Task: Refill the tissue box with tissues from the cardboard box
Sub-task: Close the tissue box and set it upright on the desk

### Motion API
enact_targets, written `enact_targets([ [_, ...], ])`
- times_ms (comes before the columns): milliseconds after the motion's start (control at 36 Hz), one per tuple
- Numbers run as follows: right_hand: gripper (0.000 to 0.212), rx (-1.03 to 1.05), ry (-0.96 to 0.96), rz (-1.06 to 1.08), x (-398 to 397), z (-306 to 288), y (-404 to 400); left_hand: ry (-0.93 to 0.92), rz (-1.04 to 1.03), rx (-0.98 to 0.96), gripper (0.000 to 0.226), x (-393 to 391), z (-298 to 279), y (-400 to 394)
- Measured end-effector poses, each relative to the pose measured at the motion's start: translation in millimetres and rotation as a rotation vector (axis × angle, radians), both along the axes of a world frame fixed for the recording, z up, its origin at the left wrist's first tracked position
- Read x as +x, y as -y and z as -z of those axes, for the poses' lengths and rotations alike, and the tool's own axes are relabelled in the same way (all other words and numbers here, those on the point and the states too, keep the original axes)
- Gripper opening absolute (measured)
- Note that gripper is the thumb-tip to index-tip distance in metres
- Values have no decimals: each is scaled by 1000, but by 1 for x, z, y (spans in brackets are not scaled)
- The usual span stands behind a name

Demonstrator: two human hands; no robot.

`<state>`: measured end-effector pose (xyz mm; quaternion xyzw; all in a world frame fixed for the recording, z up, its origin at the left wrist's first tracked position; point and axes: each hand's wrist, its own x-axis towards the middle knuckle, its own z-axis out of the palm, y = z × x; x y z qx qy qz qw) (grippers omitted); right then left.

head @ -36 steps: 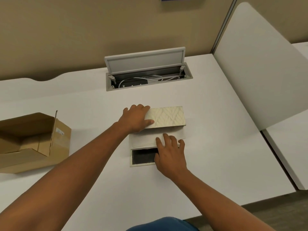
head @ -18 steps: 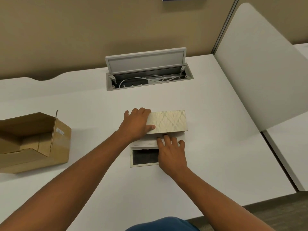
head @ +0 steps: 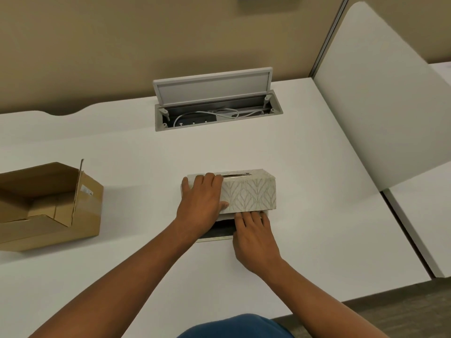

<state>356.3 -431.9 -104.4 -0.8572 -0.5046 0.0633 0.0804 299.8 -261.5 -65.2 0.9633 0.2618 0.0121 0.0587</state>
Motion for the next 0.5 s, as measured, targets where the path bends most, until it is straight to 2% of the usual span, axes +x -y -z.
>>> enact_targets([
  [111, 51, 82, -69, -49, -1, 5, 26, -10, -3, 13, 58, -5, 0, 8],
  [167, 47, 191, -143, -7, -3, 10, 44, -8, 6, 13, 57, -8, 1, 11],
  [222, 33, 321, -348, 176, -4, 12, 60, 3, 21, -8, 56, -12, 2, 15],
  [278, 21, 413, -575, 459, 3, 13, 69, 28, 47, -18, 55, -17, 4, 19],
  [389, 14, 595, -1076, 983, 34, 11, 58, 104, 111, 30, 49, -27, 10, 29],
  [444, 28, 648, -1242, 1072, 48, 12, 50, 126, 143, 50, 45, -31, 17, 32],
  [500, 48, 639, -1296, 1061, 55, 12, 44, 141, 172, 55, 43, -35, 24, 35],
])
